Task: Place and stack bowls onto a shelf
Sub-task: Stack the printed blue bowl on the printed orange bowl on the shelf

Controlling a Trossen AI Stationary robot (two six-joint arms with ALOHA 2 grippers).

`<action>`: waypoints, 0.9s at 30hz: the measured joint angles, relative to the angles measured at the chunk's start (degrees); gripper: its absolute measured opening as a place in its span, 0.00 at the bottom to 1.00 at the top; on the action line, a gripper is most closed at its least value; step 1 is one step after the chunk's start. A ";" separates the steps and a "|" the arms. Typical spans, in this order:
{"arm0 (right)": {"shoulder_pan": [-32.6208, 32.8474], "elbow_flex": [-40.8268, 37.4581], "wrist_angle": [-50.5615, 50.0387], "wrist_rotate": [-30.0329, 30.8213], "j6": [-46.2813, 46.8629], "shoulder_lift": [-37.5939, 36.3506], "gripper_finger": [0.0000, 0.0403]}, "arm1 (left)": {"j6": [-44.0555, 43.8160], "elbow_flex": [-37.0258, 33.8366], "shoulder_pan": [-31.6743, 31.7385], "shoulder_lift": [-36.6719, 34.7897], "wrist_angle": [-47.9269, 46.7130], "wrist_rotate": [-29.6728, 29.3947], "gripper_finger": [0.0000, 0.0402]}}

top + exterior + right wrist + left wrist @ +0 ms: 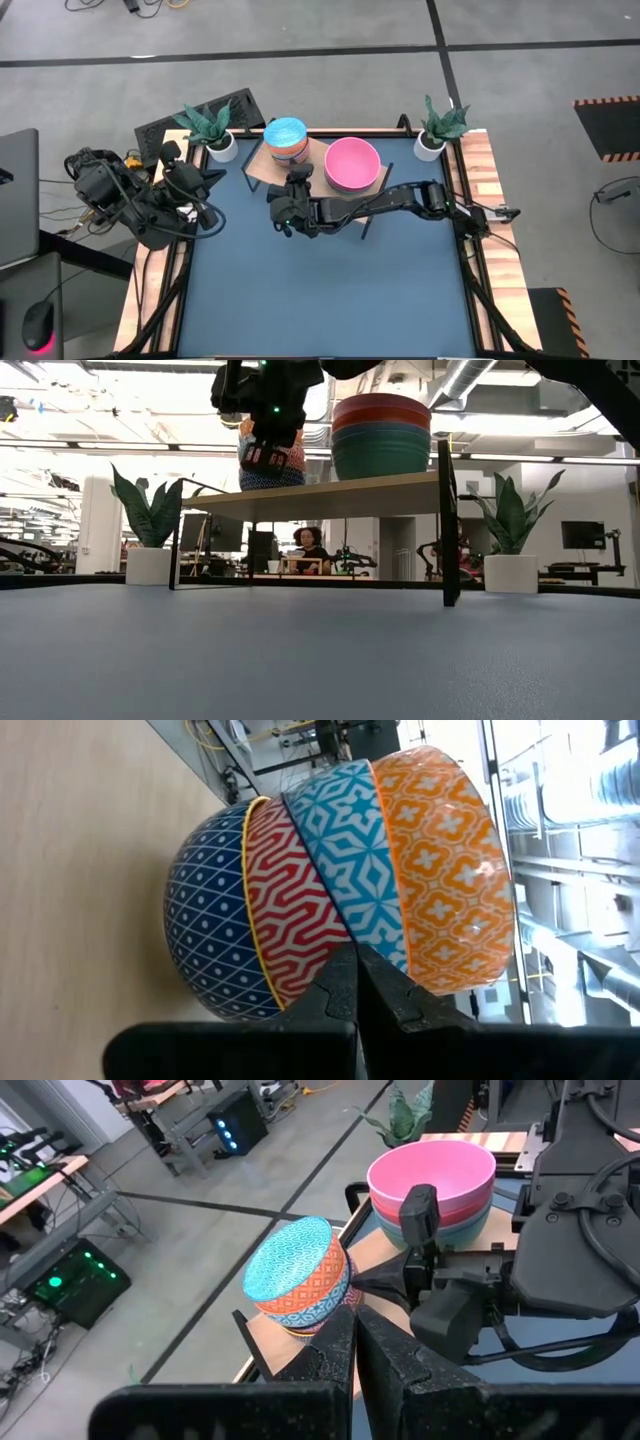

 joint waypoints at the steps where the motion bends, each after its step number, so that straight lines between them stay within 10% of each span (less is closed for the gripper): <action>1: -0.14 0.00 0.03 -0.01 0.02 0.00 0.05 | -0.02 0.00 0.00 0.00 -0.02 -0.02 0.00; 27: 0.14 -0.20 -10.05 -1.06 11.77 0.02 0.05 | -0.48 0.00 0.00 0.04 -0.02 0.20 0.00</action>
